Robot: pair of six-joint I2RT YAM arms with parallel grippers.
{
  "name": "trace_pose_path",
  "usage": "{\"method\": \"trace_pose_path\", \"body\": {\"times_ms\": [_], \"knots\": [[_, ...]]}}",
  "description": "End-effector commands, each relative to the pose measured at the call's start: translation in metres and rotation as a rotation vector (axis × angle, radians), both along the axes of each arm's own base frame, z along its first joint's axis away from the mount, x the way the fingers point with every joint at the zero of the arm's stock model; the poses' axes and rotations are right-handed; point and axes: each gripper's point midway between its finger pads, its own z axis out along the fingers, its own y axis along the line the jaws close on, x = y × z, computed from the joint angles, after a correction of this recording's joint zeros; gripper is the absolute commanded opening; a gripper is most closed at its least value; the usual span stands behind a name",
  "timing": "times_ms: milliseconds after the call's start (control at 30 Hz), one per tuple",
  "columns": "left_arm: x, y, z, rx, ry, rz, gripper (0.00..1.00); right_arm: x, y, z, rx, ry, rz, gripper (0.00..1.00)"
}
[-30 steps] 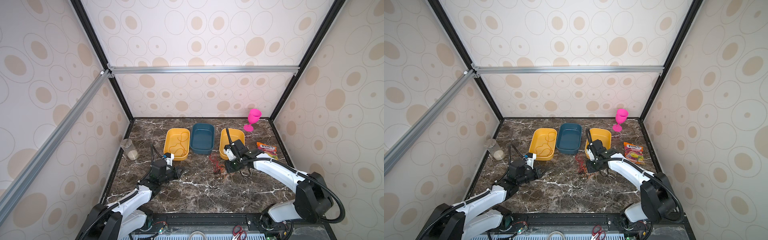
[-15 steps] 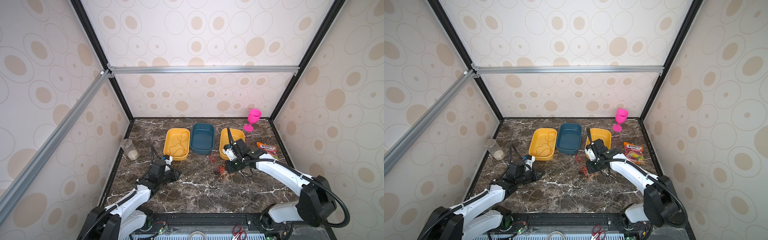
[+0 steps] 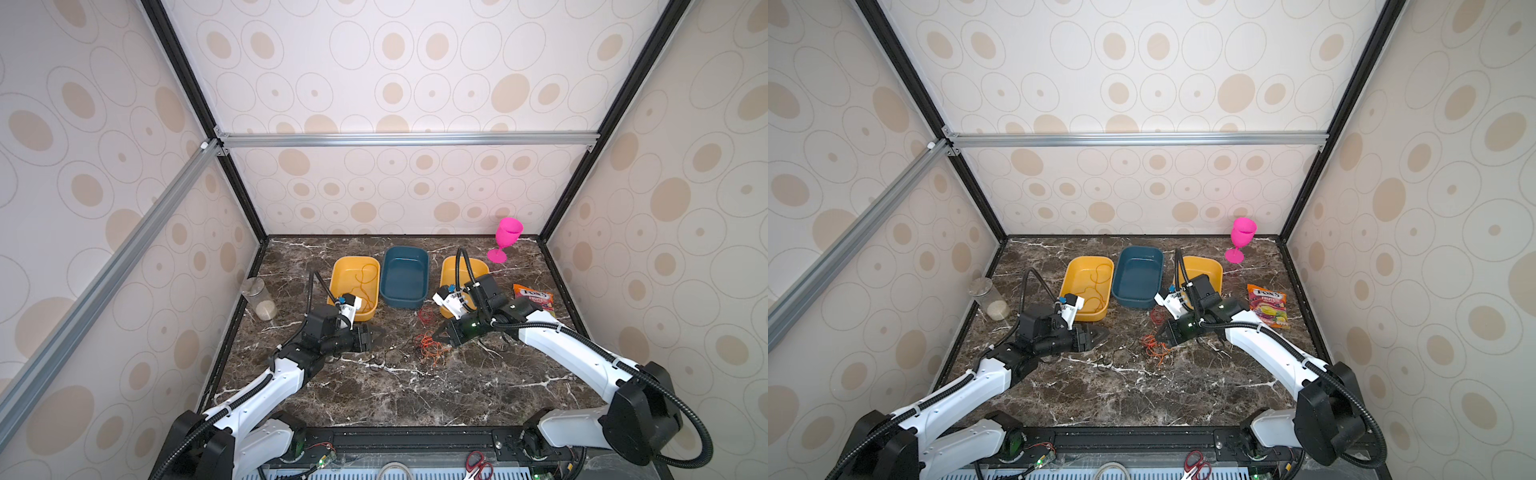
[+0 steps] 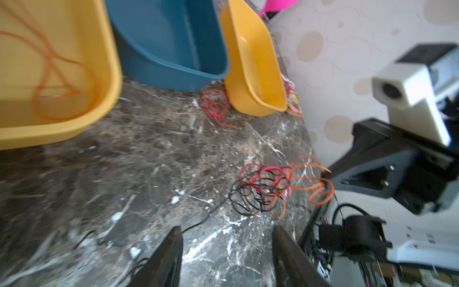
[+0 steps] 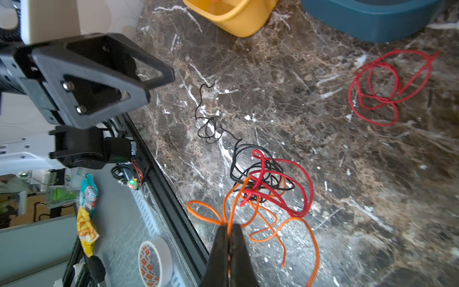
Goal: Untangle the cables
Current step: 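Bring the left gripper back to the tangle and grasp wires beside the right gripper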
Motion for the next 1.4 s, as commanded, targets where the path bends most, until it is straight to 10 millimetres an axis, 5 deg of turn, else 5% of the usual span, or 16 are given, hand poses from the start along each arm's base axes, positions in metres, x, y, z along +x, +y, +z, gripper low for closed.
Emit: {"method": "trace_pose_path", "body": {"times_ms": [0,233,467,800,933,1367], "knots": [[-0.008,-0.028,0.016,-0.087,-0.09,-0.111,0.58,0.0,0.014,0.015,0.099,0.006,0.034,0.04],[-0.011,-0.062,0.002,-0.072,-0.163,-0.203,0.62,0.001,0.026,0.027,0.187,0.044,0.048,0.05],[0.003,-0.071,-0.008,-0.094,-0.174,-0.17,0.6,-0.001,0.033,0.033,0.25,0.074,0.055,0.05],[0.012,-0.079,-0.015,-0.145,-0.122,-0.144,0.24,0.0,0.028,0.021,0.199,0.083,0.031,0.09],[0.01,-0.076,-0.022,-0.127,-0.103,-0.134,0.0,0.007,0.016,0.001,0.101,0.079,-0.036,0.25],[0.002,-0.063,-0.052,-0.08,0.033,-0.101,0.0,0.017,-0.014,-0.06,-0.151,0.14,-0.163,0.21]]}}
